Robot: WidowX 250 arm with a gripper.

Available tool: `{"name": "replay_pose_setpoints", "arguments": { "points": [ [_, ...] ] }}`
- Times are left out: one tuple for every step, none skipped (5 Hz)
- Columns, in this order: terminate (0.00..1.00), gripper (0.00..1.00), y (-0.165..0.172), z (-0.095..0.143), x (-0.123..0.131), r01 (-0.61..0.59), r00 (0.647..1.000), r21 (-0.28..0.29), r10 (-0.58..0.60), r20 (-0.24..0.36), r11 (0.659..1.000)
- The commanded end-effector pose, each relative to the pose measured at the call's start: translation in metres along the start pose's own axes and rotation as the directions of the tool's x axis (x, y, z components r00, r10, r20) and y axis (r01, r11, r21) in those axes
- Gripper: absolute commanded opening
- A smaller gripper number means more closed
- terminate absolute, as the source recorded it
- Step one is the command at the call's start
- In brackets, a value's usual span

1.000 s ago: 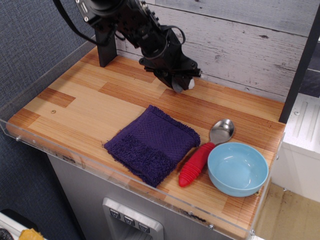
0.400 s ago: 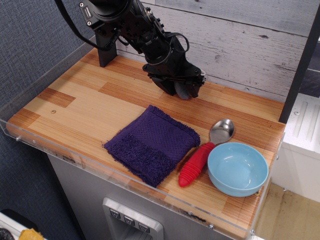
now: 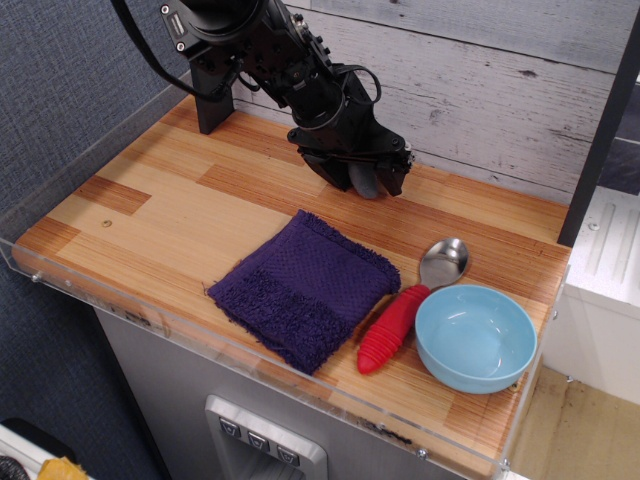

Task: Pick up the object inside the blue bowl and move it to behind the purple towel

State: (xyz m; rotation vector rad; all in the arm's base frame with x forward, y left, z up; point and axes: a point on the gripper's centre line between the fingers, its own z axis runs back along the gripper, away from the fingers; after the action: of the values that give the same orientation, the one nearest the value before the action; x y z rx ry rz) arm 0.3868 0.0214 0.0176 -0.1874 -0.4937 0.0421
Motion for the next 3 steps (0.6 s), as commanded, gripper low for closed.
{"name": "replay_pose_setpoints", "arguments": {
  "points": [
    [0.0, 1.0, -0.012, 0.067, 0.027, 0.013, 0.977, 0.003, -0.013, 0.214, 1.0],
    [0.0, 1.0, -0.017, 0.102, 0.039, 0.027, 0.949, 0.025, -0.033, 0.315, 0.999],
    [0.0, 1.0, -0.025, 0.137, 0.047, 0.049, 0.91, 0.023, -0.054, 0.411, 0.999]
  ]
}}
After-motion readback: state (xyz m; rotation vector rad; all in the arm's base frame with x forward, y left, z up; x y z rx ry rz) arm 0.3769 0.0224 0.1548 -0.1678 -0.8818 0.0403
